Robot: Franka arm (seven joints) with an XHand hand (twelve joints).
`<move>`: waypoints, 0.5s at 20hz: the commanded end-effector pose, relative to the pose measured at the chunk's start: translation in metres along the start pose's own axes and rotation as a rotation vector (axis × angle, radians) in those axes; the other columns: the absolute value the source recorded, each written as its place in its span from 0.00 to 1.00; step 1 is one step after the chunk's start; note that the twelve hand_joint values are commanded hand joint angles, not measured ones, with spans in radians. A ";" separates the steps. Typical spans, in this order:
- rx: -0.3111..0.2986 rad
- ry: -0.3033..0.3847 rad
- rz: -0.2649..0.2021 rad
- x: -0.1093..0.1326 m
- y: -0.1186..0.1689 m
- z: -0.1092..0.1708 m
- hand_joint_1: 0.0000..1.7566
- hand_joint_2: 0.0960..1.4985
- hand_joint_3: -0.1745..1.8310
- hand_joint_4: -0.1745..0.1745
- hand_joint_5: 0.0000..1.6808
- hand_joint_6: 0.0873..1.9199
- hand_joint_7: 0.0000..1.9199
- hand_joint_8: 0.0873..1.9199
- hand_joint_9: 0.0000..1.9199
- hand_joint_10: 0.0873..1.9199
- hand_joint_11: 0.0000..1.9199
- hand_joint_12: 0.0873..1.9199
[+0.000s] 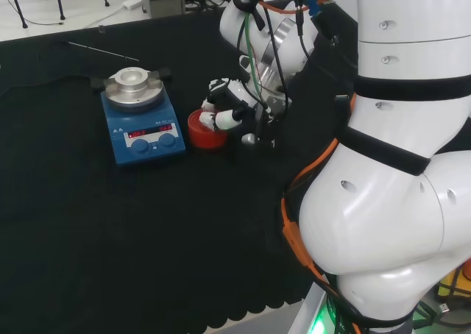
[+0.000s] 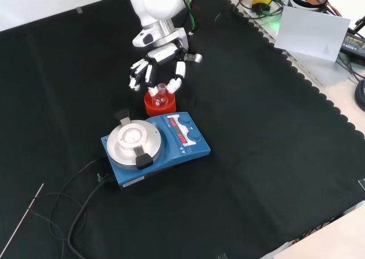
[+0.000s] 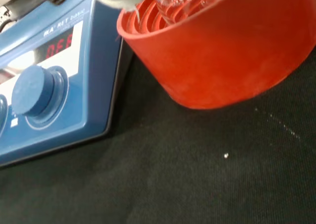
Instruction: Pick up the round-bottom flask.
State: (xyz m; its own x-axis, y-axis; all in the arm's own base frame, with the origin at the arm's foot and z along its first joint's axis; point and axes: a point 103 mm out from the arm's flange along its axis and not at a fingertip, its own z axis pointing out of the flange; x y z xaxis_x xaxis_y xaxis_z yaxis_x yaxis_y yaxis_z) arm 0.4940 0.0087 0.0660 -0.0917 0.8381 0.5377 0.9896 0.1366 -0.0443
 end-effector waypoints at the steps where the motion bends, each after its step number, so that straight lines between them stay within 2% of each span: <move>1: -0.121 0.014 0.072 0.000 0.000 -0.004 0.55 0.68 0.17 0.98 0.55 0.53 0.13 0.26 0.22 0.31 0.00 0.68; 4: -0.148 0.021 0.077 0.001 0.001 -0.008 0.56 0.71 0.13 1.00 0.55 0.55 0.13 0.26 0.23 0.31 0.01 0.69; 10: -0.174 -0.004 0.066 0.005 0.002 -0.021 0.56 0.72 0.12 1.00 0.55 0.55 0.15 0.27 0.25 0.31 0.02 0.69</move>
State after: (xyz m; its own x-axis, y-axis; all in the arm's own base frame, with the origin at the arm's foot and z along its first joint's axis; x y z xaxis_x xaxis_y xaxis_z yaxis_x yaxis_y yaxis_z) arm 0.4973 0.0051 0.0775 -0.0146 0.8343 0.5512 0.9990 -0.0109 0.0428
